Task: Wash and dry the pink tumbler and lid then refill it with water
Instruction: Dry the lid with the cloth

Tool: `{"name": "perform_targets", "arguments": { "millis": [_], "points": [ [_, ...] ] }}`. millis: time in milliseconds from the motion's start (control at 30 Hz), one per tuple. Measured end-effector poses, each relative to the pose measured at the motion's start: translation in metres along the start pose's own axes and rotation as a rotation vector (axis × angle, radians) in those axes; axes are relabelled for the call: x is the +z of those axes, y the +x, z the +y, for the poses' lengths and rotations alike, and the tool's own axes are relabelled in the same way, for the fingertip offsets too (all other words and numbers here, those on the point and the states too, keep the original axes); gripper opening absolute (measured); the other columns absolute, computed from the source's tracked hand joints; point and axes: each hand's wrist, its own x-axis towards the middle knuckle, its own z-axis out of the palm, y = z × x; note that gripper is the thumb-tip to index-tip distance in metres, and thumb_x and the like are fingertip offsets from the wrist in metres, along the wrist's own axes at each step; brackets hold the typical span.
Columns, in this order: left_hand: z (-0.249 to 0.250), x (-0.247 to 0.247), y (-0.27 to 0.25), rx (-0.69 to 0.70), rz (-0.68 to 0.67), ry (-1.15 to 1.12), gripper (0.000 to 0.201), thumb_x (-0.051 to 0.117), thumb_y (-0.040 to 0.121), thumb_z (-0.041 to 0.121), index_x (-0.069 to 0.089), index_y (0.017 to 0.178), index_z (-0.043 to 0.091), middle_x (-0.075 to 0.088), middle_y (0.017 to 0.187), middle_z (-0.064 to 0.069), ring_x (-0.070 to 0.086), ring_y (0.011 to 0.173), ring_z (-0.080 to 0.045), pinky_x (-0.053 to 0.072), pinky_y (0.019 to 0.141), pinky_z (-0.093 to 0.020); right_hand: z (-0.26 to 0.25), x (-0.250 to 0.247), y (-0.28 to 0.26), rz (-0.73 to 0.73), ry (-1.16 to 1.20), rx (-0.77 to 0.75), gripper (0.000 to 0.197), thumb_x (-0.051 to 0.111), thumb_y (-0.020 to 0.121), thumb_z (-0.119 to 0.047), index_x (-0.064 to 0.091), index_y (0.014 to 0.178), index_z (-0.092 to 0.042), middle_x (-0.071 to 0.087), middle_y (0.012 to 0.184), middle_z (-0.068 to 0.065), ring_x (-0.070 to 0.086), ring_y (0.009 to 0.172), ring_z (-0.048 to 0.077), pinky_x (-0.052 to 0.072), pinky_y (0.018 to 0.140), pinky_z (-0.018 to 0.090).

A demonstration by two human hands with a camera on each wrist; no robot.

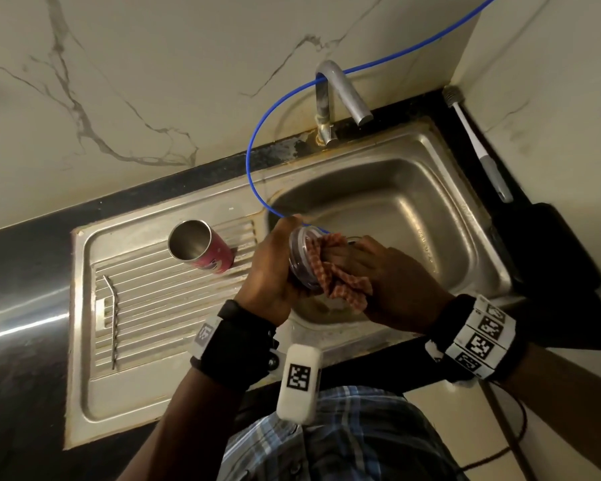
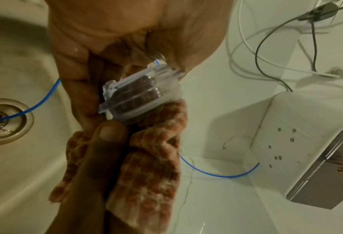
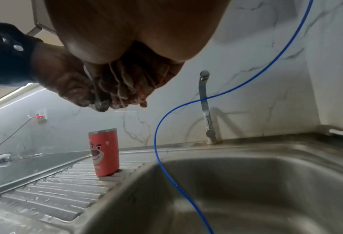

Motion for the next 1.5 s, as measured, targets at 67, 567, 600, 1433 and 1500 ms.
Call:
{"name": "perform_targets", "arguments": {
  "millis": [67, 567, 600, 1433, 1500],
  "points": [
    [0.003, 0.0, -0.005, 0.003, 0.006, 0.018, 0.073, 0.047, 0.105, 0.063, 0.085, 0.07, 0.012, 0.081, 0.083, -0.008, 0.078, 0.067, -0.017, 0.064, 0.061, -0.027, 0.0, 0.003, 0.001, 0.025, 0.011, 0.001, 0.051, 0.06, 0.092, -0.026, 0.057, 0.141, -0.012, 0.06, 0.143, 0.004, 0.055, 0.115, 0.026, 0.04, 0.09, 0.021],
    [-0.027, 0.002, 0.004, 0.965, 0.213, 0.615, 0.05, 0.035, 0.108, 0.045, 0.062, 0.107, 0.004, 0.068, 0.085, -0.017, 0.062, 0.077, -0.025, 0.048, 0.069, -0.035, -0.05, -0.019, 0.014, 0.252, 2.221, 1.07, 0.044, 0.056, 0.096, -0.01, 0.061, 0.138, -0.001, 0.066, 0.134, 0.019, 0.067, 0.12, 0.029, 0.051, 0.108, 0.041],
    [-0.027, 0.002, 0.005, 0.929, 0.217, 0.625, 0.051, 0.034, 0.108, 0.048, 0.062, 0.108, 0.006, 0.07, 0.089, -0.014, 0.064, 0.081, -0.024, 0.05, 0.073, -0.037, -0.047, -0.016, 0.012, 0.31, 2.228, 1.057, 0.044, 0.054, 0.097, -0.01, 0.059, 0.14, -0.001, 0.065, 0.137, 0.019, 0.065, 0.125, 0.03, 0.047, 0.112, 0.043],
    [-0.009, 0.048, 0.01, 0.351, 0.004, 0.303, 0.124, 0.012, 0.073, 0.109, 0.081, 0.109, 0.012, 0.079, 0.108, -0.019, 0.075, 0.107, -0.039, 0.053, 0.104, -0.063, 0.009, -0.055, 0.0, 0.277, 0.19, 0.22, 0.032, 0.058, 0.097, -0.03, 0.071, 0.123, -0.018, 0.065, 0.129, 0.001, 0.056, 0.125, 0.026, 0.05, 0.094, 0.056],
    [-0.007, 0.049, 0.013, 0.332, 0.016, 0.322, 0.127, 0.013, 0.066, 0.113, 0.082, 0.11, 0.016, 0.076, 0.097, -0.019, 0.07, 0.094, -0.041, 0.057, 0.088, -0.053, 0.006, -0.056, 0.0, 0.294, 0.208, 0.157, 0.026, 0.062, 0.099, -0.028, 0.073, 0.12, -0.017, 0.065, 0.129, 0.001, 0.058, 0.121, 0.026, 0.049, 0.093, 0.054]
  ]
}}
